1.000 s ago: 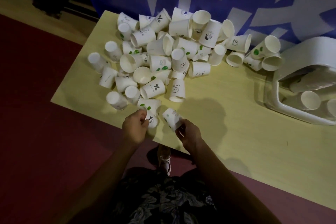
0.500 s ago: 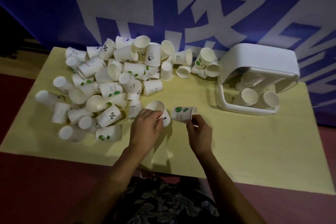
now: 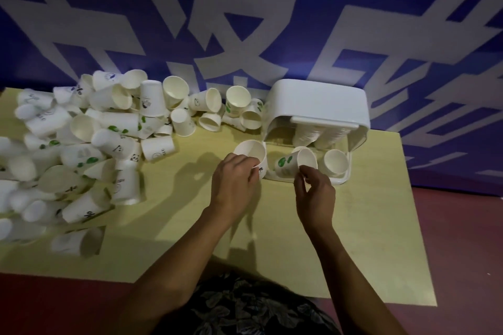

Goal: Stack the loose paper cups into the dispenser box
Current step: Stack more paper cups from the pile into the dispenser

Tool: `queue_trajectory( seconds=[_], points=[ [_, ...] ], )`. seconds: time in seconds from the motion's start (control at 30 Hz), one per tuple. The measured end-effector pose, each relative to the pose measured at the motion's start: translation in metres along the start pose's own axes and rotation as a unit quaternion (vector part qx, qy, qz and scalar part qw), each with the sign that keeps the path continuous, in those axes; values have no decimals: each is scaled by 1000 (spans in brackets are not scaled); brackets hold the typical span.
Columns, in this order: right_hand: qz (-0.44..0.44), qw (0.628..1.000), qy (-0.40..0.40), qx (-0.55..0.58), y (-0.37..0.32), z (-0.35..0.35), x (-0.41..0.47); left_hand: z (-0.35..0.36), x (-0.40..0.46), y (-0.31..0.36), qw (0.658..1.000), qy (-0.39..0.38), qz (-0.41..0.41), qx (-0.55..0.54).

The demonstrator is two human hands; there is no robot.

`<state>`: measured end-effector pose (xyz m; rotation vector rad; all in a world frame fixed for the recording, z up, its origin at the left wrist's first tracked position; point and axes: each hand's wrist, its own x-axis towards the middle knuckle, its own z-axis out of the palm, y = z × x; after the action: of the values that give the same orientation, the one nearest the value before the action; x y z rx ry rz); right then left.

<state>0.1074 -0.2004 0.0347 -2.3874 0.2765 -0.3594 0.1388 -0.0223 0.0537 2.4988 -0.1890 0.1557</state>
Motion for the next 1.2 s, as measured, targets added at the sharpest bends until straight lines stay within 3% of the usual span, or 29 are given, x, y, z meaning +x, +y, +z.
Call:
queue_trajectory(
  seconds=[0.3,0.63,0.97,1.1,1.2],
  points=[
    [16,996,36,-81,69,-49,42,60,35,68,997,-46,45,-42],
    [-3,986,-78,-150,123,-46,73,105,56,84,988,-146,27,36],
    [-29,966,-141,-217,137,-23,78,127,65,74,955,-277,-5,108],
    [12,972,-107,-211,124,-18,70,120,61,64,969,-240,13,56],
    [-7,983,-75,-169,94,-11,60,100,54,44,980,-197,27,29]
  ],
)
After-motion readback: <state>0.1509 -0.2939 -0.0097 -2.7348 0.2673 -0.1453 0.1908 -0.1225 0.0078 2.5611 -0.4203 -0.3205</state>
